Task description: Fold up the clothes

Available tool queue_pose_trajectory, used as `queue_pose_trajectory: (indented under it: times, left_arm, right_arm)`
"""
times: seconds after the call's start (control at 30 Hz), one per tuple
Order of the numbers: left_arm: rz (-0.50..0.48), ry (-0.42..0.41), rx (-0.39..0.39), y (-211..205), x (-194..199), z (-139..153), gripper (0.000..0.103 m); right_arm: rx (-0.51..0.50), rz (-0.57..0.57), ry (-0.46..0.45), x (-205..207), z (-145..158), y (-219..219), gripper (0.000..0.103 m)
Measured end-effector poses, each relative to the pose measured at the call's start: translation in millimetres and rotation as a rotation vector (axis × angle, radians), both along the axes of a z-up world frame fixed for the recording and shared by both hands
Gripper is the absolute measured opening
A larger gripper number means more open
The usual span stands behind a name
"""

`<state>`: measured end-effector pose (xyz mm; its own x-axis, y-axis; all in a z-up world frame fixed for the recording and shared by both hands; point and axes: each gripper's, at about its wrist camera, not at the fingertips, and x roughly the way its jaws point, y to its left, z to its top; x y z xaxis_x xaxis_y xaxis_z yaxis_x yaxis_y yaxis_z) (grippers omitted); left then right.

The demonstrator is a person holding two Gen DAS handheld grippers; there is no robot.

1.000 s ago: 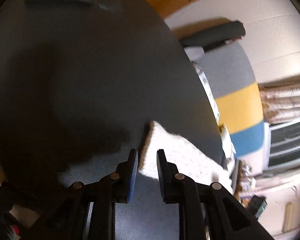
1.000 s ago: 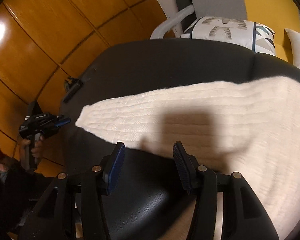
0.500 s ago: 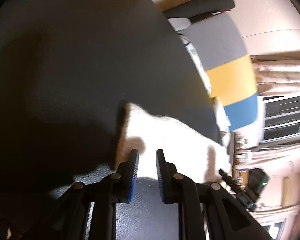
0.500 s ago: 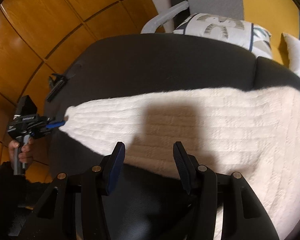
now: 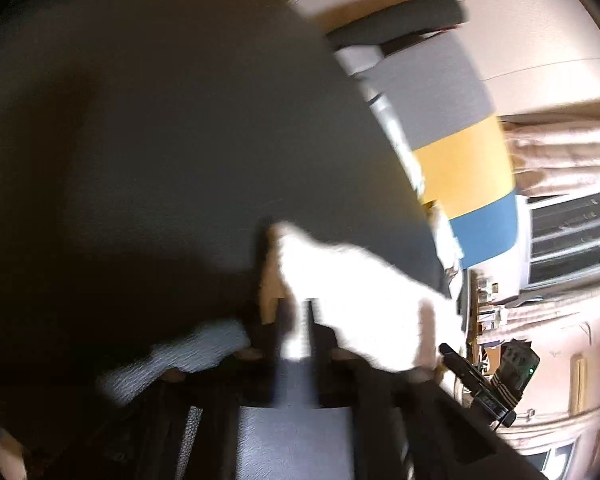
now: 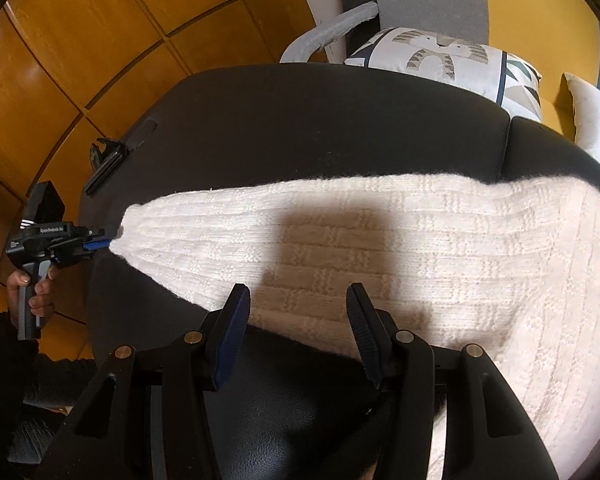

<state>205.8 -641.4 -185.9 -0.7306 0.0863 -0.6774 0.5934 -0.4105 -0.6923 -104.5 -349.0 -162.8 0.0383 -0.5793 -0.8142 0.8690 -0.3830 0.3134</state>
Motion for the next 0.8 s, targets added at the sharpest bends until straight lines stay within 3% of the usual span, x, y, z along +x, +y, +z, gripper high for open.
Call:
queue_pose_trajectory:
  times: [0.1,0.2,0.3,0.33,0.37,0.4,0.5,0.6,0.67,0.8]
  left_arm:
    - [0.000,0.023,-0.120,15.6,2.0,27.1,0.001]
    - [0.036,-0.016,-0.220,32.5,11.8,36.4,0.001]
    - [0.072,-0.055,-0.320,49.3,21.6,45.6,0.001]
    - [0.071,-0.122,-0.340,53.2,20.3,36.3,0.001]
    - [0.065,-0.215,-0.333,53.2,15.1,17.1,0.001]
    - [0.079,-0.242,-0.314,51.2,13.5,8.2,0.001]
    - [0.137,-0.231,-0.277,47.0,12.9,3.8,0.001]
    - [0.128,-0.263,-0.306,48.9,-4.3,9.0,0.001]
    - [0.121,-0.285,-0.326,50.2,-15.8,12.5,0.001]
    - [0.109,-0.328,-0.365,52.8,-38.8,19.6,0.007]
  right_arm:
    - [0.025,-0.012,0.075,-1.0,3.6,-2.4,0.054]
    - [0.089,-0.040,0.128,-6.2,-2.9,-6.3,0.054]
    - [0.116,-0.031,0.115,-6.1,-17.9,-9.2,0.056]
    - [0.104,-0.024,0.138,-2.0,-19.9,-9.5,0.062]
    - [0.100,-0.016,0.159,2.7,-21.8,-10.9,0.068]
    - [0.096,-0.008,0.180,7.4,-23.7,-12.2,0.071]
    - [0.101,0.015,0.248,21.6,-27.6,-16.9,0.081]
    - [0.101,0.023,0.218,18.5,-25.1,-16.7,0.082]
    - [0.083,0.046,0.153,10.2,-19.0,-12.8,0.082]
    - [-0.081,-0.024,-0.013,-28.9,13.7,16.9,0.080]
